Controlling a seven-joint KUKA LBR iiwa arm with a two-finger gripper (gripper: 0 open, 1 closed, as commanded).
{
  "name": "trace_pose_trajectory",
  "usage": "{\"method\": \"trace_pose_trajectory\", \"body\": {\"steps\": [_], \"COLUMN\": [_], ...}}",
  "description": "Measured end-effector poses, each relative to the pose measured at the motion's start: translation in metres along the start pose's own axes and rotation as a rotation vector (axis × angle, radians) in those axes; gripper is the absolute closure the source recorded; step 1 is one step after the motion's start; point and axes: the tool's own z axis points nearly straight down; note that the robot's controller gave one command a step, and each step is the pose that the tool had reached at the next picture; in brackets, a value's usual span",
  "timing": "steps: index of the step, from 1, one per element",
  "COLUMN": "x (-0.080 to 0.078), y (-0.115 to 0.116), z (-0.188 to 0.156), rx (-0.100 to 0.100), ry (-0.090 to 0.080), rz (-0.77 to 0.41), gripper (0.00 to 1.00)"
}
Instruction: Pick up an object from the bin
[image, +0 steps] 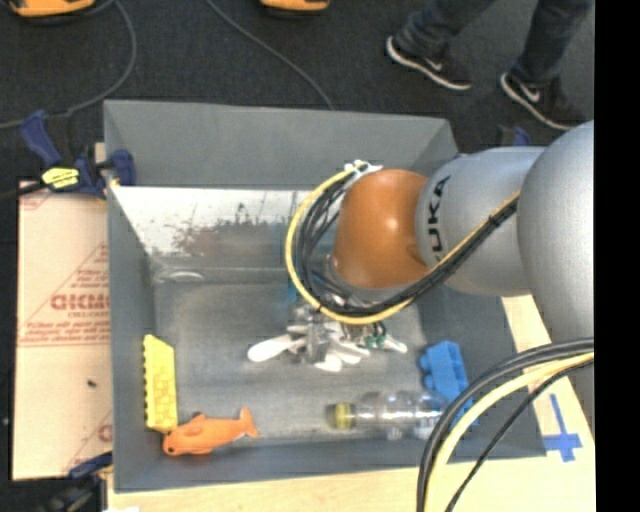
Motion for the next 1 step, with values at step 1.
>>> {"method": "trace_pose_trajectory", "body": {"steps": [1], "x": [0.0000], "y": [0.0000], "z": [0.0000], "rx": [0.000], "ry": [0.000], "rz": [0.001], "gripper": [1.00]}}
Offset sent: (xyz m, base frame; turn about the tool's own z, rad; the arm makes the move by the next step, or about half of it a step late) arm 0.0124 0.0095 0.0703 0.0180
